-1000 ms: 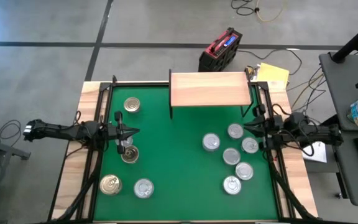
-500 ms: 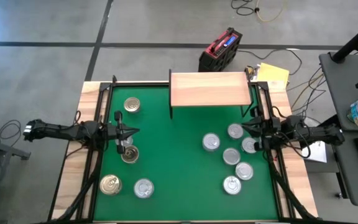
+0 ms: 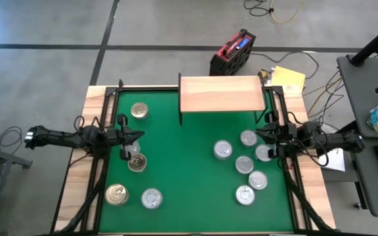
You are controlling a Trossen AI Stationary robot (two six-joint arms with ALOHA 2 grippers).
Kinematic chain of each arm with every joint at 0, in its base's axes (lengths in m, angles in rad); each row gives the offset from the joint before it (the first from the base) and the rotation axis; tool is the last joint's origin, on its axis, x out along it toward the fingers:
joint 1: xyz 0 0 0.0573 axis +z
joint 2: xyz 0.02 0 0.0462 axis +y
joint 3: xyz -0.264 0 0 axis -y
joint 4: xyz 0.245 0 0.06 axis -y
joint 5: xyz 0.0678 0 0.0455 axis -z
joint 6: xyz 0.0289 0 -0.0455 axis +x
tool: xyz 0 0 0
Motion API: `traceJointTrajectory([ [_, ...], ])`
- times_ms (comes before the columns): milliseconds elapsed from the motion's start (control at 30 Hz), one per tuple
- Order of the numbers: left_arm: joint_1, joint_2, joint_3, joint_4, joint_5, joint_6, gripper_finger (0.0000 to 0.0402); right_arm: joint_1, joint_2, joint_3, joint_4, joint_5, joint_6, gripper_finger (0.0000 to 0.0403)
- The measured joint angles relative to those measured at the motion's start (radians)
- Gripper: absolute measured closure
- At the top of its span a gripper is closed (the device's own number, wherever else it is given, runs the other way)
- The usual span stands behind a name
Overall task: Stack canned seafood by type on shelf
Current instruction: Put the green tuna can on the shelf
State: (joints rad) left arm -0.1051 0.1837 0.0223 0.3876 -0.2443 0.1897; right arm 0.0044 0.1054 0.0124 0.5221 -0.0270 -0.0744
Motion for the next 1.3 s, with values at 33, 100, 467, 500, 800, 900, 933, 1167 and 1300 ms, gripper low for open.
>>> traceJointTrajectory([
  [33, 0.000, 0.000, 0.000, 0.005, 0.000, 0.001, 0.0402, 0.000, 0.009, 0.000, 0.011, 0.000, -0.001, 0.0364],
  [100, 0.000, 0.000, 0.000, 0.004, 0.000, 0.002, 0.0402, 0.000, 0.029, 0.000, 0.048, 0.000, -0.013, 0.0364],
  [467, 0.000, 0.000, 0.000, 0.057, 0.000, -0.121, 0.0402, 0.000, 0.265, 0.137, 0.143, 0.004, 0.012, 0.0364],
  [500, 0.000, 0.001, 0.000, 0.055, 0.000, -0.129, 0.0402, 0.000, 0.299, 0.151, 0.141, 0.004, 0.015, 0.0364],
  [800, 0.000, 0.046, 0.000, 0.054, -0.010, -0.210, 0.0402, 0.000, 0.617, 0.303, 0.150, 0.143, 0.104, 0.0364],
  [900, 0.000, 0.062, 0.000, 0.066, -0.007, -0.328, 0.0402, 0.005, 0.730, 0.371, 0.146, 0.112, 0.105, 0.0364],
  [933, 0.000, 0.068, 0.000, 0.073, 0.000, -0.367, 0.0402, 0.010, 0.768, 0.395, 0.152, 0.102, 0.101, 0.0364],
  [1167, -0.001, 0.129, 0.000, 0.090, 0.026, -0.515, 0.0402, 0.059, 1.012, 0.507, 0.220, 0.099, 0.080, 0.0364],
  [1300, -0.004, 0.165, 0.000, 0.087, 0.023, -0.495, 0.0402, 0.088, 1.116, 0.551, 0.222, 0.098, 0.080, 0.0364],
])
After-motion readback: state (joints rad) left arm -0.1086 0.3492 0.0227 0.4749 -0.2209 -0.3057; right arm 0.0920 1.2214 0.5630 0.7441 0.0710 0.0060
